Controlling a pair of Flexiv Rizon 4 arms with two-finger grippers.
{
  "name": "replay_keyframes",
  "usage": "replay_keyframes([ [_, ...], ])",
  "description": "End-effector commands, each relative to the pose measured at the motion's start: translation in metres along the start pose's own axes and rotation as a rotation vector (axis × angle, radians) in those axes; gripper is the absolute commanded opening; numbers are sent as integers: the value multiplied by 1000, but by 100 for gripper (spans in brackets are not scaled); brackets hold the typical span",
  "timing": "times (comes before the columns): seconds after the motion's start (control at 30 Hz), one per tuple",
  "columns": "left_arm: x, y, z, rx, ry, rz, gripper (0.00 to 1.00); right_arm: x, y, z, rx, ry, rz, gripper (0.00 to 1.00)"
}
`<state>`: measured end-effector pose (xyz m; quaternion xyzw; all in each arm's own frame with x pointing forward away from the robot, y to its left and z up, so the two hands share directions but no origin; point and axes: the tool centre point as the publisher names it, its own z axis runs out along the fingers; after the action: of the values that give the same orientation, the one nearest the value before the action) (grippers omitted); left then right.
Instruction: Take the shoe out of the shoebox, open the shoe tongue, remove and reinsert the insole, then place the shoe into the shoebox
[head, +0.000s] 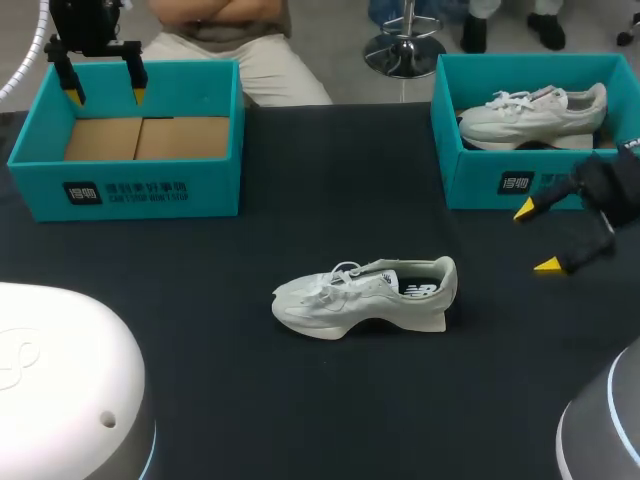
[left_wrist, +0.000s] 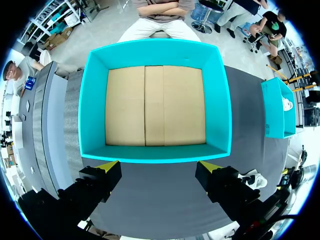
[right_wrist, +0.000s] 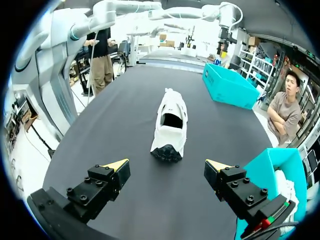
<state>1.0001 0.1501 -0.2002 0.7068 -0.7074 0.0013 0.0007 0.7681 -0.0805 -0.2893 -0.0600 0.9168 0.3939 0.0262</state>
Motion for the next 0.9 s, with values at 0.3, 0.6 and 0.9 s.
replay_keyframes([
  [0.3, 0, 0, 0, -1, -1, 0, 100, 20, -7, 3, -74, -54, 7, 100],
  [0.6, 0, 0, 0, -1, -1, 0, 100, 20, -7, 3, -74, -54, 7, 100],
  [0.9, 0, 0, 0, -1, -1, 0, 100, 20, -7, 3, -74, -54, 7, 100],
])
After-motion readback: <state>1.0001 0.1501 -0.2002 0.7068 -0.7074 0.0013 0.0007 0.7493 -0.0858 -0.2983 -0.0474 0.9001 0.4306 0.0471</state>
